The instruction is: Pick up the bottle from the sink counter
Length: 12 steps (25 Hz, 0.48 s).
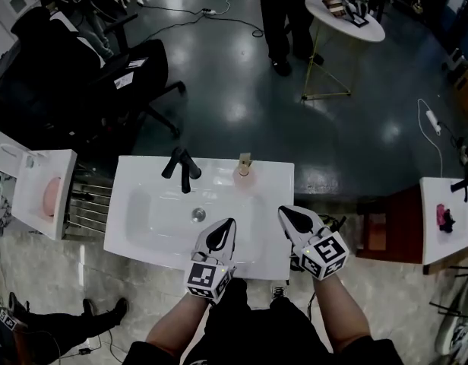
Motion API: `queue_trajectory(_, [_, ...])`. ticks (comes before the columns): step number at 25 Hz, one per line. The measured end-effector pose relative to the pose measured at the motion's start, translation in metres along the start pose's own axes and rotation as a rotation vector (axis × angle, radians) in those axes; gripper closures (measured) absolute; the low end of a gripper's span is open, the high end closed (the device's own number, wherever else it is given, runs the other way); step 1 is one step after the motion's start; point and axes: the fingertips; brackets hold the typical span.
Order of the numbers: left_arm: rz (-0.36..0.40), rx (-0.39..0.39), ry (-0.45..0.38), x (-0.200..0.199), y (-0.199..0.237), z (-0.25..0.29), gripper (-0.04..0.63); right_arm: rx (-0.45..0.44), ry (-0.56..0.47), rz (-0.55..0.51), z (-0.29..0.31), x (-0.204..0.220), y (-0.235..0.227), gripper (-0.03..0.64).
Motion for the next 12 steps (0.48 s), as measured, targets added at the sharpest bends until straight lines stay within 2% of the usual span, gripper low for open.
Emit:
queue_trajectory(7, [0.006, 0.030, -0.008, 0.008, 0.017, 0.019, 0.592, 0.047, 0.003, 0.029, 0.012, 0.008, -0.011, 0.617])
queue_trajectory(12, [0.017, 0.042, -0.002, 0.015, 0.031, 0.036, 0.558, 0.079, 0.005, 0.045, 0.019, 0.014, -0.019, 0.617])
Point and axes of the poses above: the fingertips, and each gripper's own axes: z forward along the fingers, y to its left, x out of its underside, and after that the axes turned 4 degrees about z, right-handed
